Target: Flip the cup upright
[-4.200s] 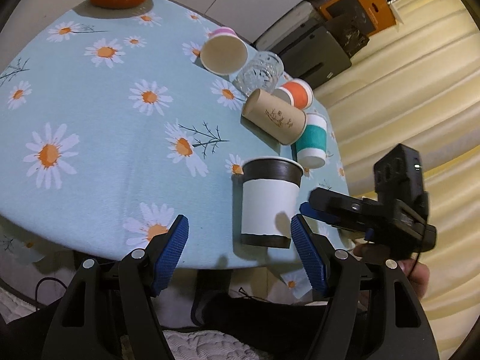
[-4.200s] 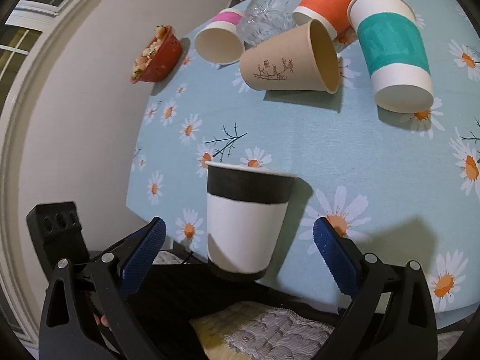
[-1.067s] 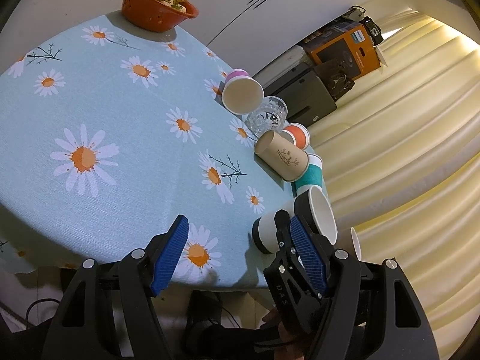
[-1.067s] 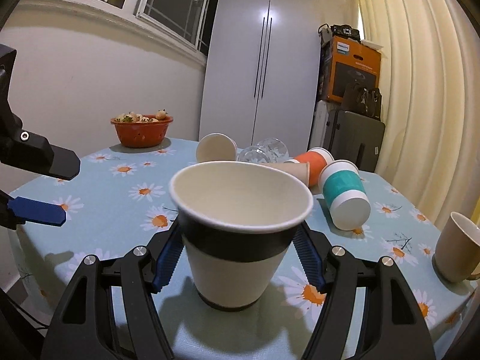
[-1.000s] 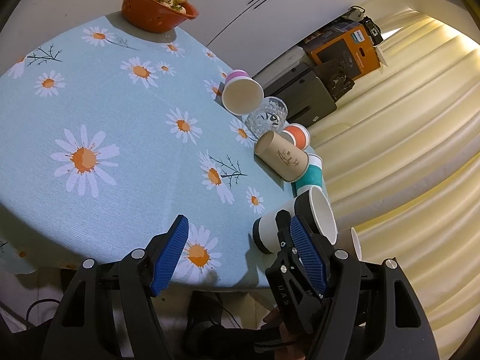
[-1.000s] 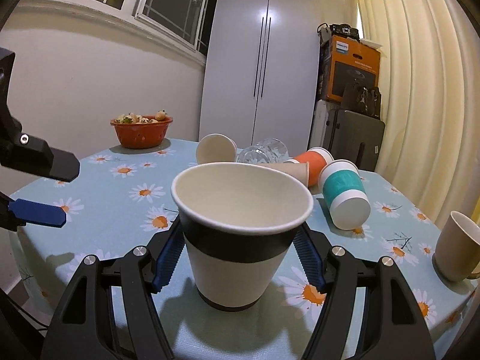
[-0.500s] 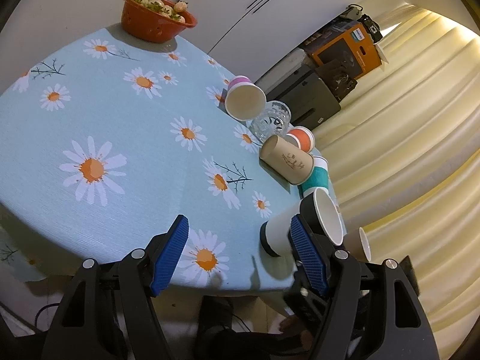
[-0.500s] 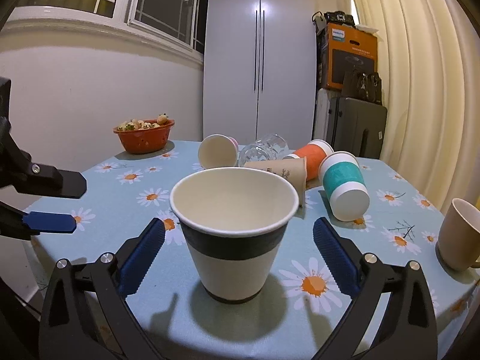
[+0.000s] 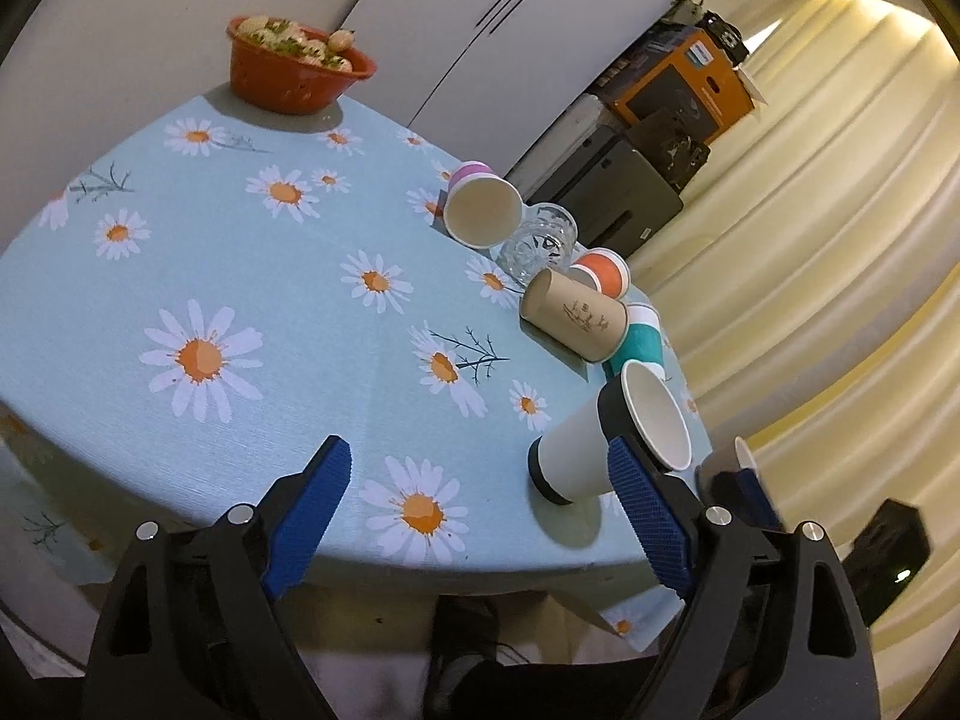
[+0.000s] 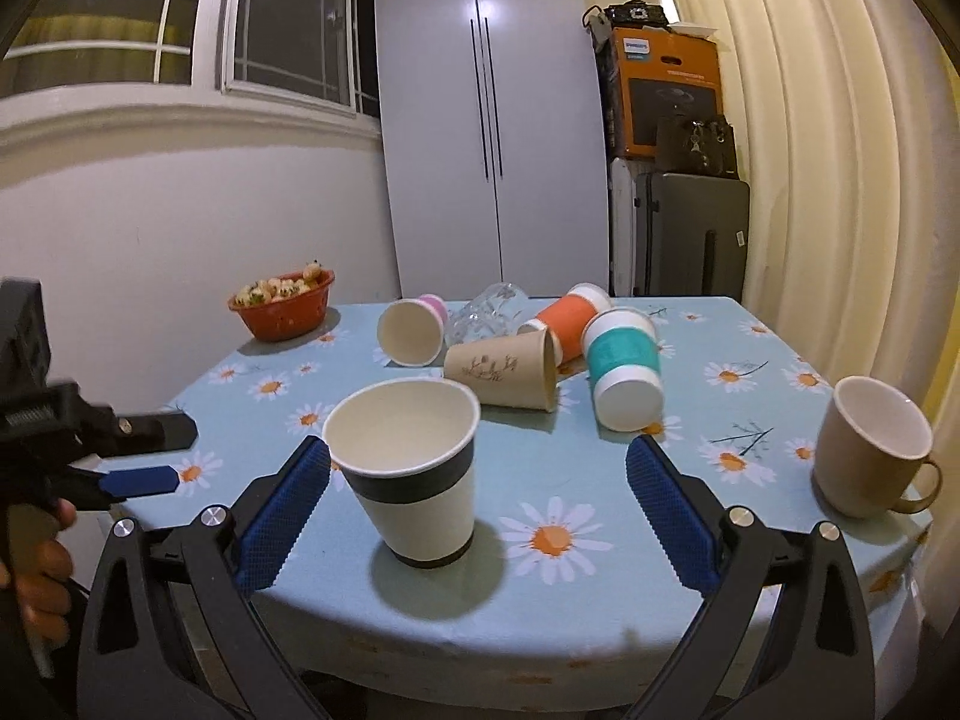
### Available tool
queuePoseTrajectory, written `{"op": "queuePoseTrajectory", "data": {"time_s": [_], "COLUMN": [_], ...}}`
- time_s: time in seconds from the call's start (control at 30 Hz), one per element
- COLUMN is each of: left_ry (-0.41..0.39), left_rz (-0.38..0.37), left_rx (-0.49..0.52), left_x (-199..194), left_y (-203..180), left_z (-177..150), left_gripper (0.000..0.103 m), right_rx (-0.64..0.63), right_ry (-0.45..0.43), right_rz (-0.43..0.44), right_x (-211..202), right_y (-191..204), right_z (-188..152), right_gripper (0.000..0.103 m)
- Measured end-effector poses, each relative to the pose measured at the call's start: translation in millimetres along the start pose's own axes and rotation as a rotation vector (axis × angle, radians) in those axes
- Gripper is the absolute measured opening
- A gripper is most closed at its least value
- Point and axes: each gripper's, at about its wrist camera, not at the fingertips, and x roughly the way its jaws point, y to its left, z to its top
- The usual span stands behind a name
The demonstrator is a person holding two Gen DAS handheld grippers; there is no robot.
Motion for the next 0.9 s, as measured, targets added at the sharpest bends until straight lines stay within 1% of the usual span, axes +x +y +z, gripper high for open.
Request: {"op": "queuePoseTrajectory", "data": {"time_s": [0.07, 0.17, 0.37, 0.53, 0.6, 0.73, 0.8, 0.9], "left_ry": [-0.009, -0.021, -0.045, -0.092, -0.114, -0.140, -0.142, -0.139], "left_rz": [0.006, 0.023, 0.049, 0.066, 0.067, 0.091, 0.101, 0.110], "left_rx": [0.017, 0.052, 0.141, 0.268, 0.339, 0.475, 0.503, 0.530], "left_x": [-2, -6, -19, -39, -49, -62, -67, -73], "left_y": [-3, -8, -23, -44, -56, -76, -81, -84], "left_z": [-2, -5, -20, -32, -37, -50, -55, -61], "left_gripper": [0.096, 0.096, 0.096, 0.096, 0.096, 0.096, 0.096, 0.096], "right_rx": [0.006, 0.013, -0.028, -0.087, -0.098, -0.113, -0.119, -0.135], "right_ry": [-0.012, -0.007, -0.014, -0.017, -0.010, -0.023, -0.023, 0.002], "right_rz": [0.001, 0.019, 0.050, 0.072, 0.084, 0.083, 0.084, 0.075], "right_x": [-12, -27, -58, -79, -85, -99, -104, -106], "right_y": [-6, -11, -17, -19, -21, -26, -29, -31], "right_z": [5, 11, 22, 29, 31, 32, 31, 27], "right_gripper": [0.098, 0.098, 0.098, 0.098, 0.098, 0.098, 0.098, 0.098]}}
